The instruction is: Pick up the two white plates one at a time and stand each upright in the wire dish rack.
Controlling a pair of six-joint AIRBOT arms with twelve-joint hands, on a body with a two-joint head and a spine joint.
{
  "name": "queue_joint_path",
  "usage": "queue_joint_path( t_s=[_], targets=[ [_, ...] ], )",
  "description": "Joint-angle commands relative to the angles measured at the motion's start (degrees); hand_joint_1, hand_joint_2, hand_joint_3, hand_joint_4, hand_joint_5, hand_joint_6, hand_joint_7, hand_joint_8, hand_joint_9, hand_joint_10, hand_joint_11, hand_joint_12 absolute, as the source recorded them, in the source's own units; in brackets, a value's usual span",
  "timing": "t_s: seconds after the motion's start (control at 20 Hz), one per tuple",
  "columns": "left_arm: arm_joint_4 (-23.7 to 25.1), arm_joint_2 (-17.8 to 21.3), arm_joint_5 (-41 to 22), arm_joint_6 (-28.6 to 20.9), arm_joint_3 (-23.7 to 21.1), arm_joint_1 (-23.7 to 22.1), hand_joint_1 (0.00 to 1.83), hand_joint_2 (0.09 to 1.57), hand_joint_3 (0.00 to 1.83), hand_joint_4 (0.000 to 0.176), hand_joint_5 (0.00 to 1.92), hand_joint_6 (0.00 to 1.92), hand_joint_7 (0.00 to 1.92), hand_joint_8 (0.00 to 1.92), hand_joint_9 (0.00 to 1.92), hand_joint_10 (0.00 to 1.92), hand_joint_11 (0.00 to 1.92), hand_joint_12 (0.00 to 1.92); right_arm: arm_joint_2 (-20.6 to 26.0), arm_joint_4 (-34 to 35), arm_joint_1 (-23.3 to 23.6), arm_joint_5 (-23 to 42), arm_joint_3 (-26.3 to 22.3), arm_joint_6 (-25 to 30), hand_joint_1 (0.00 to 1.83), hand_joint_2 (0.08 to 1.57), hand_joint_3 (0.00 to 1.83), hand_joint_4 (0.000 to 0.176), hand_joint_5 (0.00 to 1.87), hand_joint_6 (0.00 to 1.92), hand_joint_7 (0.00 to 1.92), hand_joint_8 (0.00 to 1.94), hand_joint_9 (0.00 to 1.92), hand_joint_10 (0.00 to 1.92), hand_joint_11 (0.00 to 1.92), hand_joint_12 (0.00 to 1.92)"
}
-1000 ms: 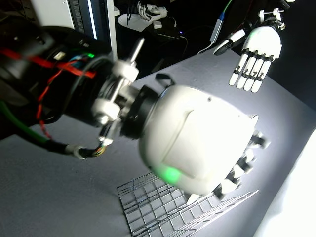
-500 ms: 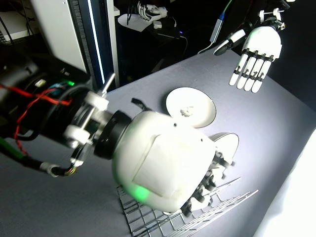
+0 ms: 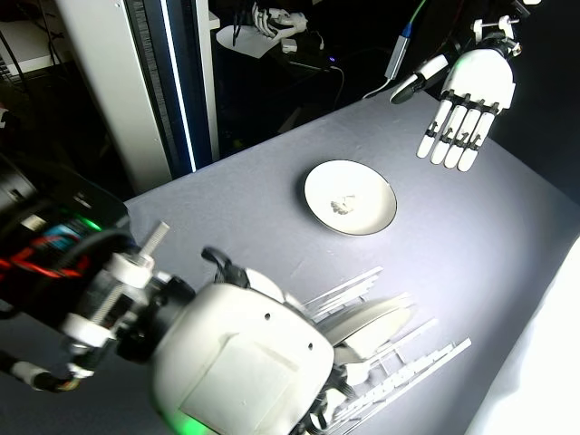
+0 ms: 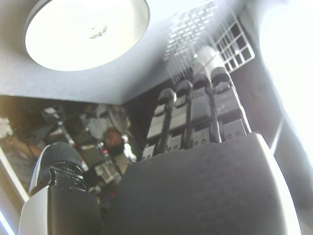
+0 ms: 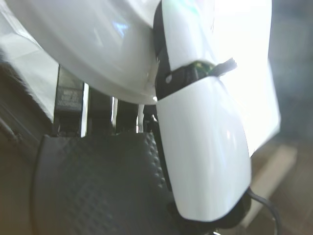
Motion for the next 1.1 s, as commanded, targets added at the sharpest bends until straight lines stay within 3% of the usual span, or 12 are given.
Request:
queue_joint_path(
  t_s=[0.0,0.25,0.35,0.45,0.5,0.55,0.6,0.65,0.7,0.75,0.85,1.05],
  targets=[
    [-4.7,0.3,-2.0,0.1,0.1,-0.9,0.00,1.04,0.00,0.000,0.00,0.00,0.00,0.00,0.00,0.00,0.00,0.00,0.3,0.3,0.4,7.7,0.7,0.3,1.37,1.14,0.00,0.000,0.89,1.11,0.94,0.95,0.86,1.27,0.69,1.35],
    [-4.7,0.3,-2.3,0.1,0.2,-0.7,0.00,1.04,0.00,0.000,0.00,0.00,0.00,0.00,0.00,0.00,0.00,0.00,0.1,-2.6,-0.5,7.7,-0.1,0.3,1.37,1.13,0.00,0.000,0.89,1.09,0.95,0.94,0.88,1.27,0.72,1.35],
    [-4.7,0.3,-3.0,0.1,0.1,-0.2,0.00,1.04,0.00,0.000,0.00,0.00,0.00,0.00,0.00,0.00,0.00,0.00,0.1,-4.3,-0.7,7.7,-0.6,0.3,1.48,1.12,0.00,0.000,0.90,1.05,0.95,0.91,0.86,1.12,0.79,1.58],
    [-2.6,0.0,-4.6,0.2,-0.1,1.8,0.00,1.03,0.00,0.000,0.00,0.00,0.00,0.00,0.00,0.00,0.00,0.00,0.1,-5.6,-0.9,7.9,-0.8,0.3,1.48,1.17,0.01,0.000,0.78,1.24,0.84,1.10,0.76,1.23,0.70,1.69],
    [-2.4,0.0,-4.6,0.4,-0.3,2.3,0.00,1.04,0.00,0.000,0.00,0.00,0.00,0.00,0.00,0.00,0.00,0.00,0.1,-5.8,-0.9,7.9,-0.8,0.3,1.37,1.19,0.00,0.000,0.76,1.32,0.83,1.15,0.75,1.35,0.57,1.38],
    [-2.3,0.0,-4.6,1.2,-0.9,3.5,0.00,1.04,0.00,0.000,0.00,0.00,0.00,0.00,0.00,0.00,0.00,0.00,0.1,-6.0,-1.0,7.8,-0.8,0.4,1.35,1.20,0.00,0.000,0.74,1.36,0.82,1.16,0.75,1.39,0.56,1.26],
    [-2.3,0.0,-4.6,1.9,-1.4,4.2,0.00,1.05,0.01,0.000,0.00,0.00,0.00,0.00,0.00,0.00,0.00,0.00,0.1,-6.1,-1.1,7.8,-0.8,0.4,1.20,1.22,0.00,0.000,0.73,1.39,0.82,1.20,0.70,0.86,0.51,1.24],
    [-2.2,0.1,-4.3,3.0,-2.3,5.5,0.00,1.04,0.00,0.000,0.00,0.00,0.00,0.00,0.00,0.00,0.00,0.00,0.1,-6.4,-1.2,7.8,-0.8,0.4,1.13,1.22,0.00,0.000,0.76,1.31,0.75,0.64,0.71,0.61,0.46,1.24],
    [-2.2,0.2,-3.7,3.9,-3.1,6.6,0.00,1.04,0.00,0.000,0.00,0.00,0.00,0.00,0.00,0.00,0.00,0.00,0.1,-6.4,-1.2,7.8,-0.7,0.4,1.25,1.15,0.00,0.000,0.66,0.72,0.80,0.32,0.74,0.42,0.44,1.20],
    [-2.2,0.2,-3.0,5.0,-4.1,7.9,0.00,1.04,0.00,0.000,0.00,0.00,0.00,0.00,0.00,0.00,0.00,0.00,0.1,-6.4,-1.2,7.8,-0.7,0.4,1.28,1.11,0.00,0.000,0.69,0.39,0.81,0.16,0.74,0.31,0.38,1.21],
    [-2.2,0.1,-1.2,6.4,-5.5,9.8,0.00,1.04,0.00,0.000,0.00,0.00,0.00,0.00,0.00,0.00,0.00,0.00,0.1,-6.4,-1.2,8.4,-0.7,0.4,1.29,1.08,0.00,0.000,0.71,0.12,0.78,0.03,0.72,0.17,0.27,1.24],
    [-2.2,-0.5,2.1,7.7,-7.0,12.3,0.00,1.04,0.00,0.000,0.00,0.00,0.00,0.00,0.00,0.00,0.00,0.00,0.1,-6.5,-0.4,8.8,-1.3,0.4,1.18,1.11,0.01,0.000,0.55,0.00,0.57,0.00,0.54,0.02,0.03,1.27]
  ],
)
